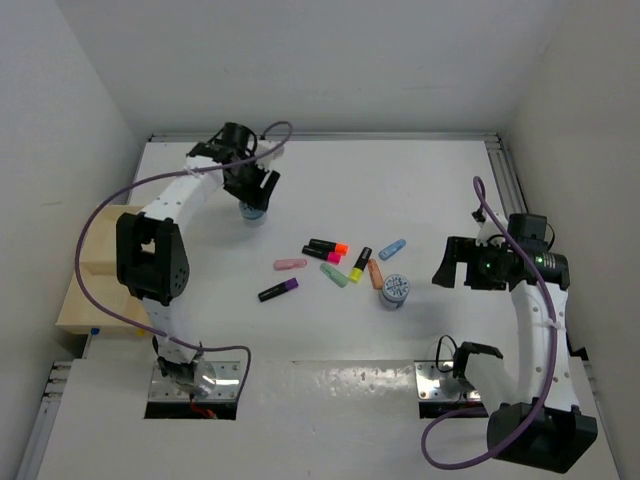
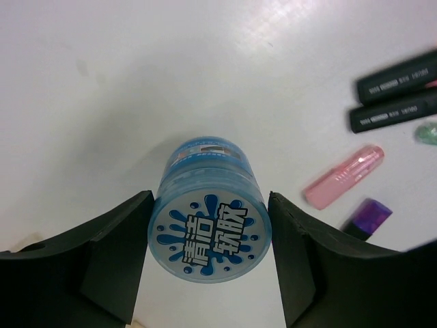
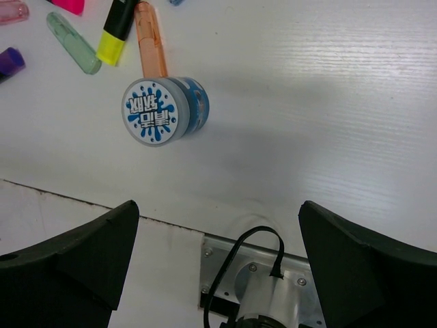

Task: Sort the stationery into containers
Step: Pick up the stationery from the center of the board, then place the stationery in the storage box.

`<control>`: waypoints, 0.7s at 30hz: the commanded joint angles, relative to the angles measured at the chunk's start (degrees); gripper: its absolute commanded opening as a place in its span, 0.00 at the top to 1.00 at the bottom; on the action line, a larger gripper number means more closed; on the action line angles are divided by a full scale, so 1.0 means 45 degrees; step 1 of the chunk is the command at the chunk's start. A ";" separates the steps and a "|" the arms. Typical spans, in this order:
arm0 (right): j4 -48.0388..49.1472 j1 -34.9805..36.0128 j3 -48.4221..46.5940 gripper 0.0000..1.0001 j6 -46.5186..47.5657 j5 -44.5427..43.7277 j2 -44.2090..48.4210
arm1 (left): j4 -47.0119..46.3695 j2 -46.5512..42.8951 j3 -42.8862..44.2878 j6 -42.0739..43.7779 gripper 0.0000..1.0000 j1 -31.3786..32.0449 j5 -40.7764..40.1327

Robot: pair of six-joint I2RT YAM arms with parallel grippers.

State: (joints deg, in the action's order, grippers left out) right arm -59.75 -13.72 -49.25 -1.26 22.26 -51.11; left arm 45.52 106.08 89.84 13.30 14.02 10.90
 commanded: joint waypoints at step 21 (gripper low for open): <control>0.0562 -0.0038 -0.0402 0.01 -0.0092 0.1537 -0.1200 | 0.3109 0.0546 0.4372 0.0501 1.00 -0.8426 -0.2363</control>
State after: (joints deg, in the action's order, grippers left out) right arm -58.59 -13.72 -49.25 -1.50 27.51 -56.05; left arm 61.10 108.03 107.96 13.89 -22.68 1.04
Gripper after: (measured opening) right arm 0.985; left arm 0.703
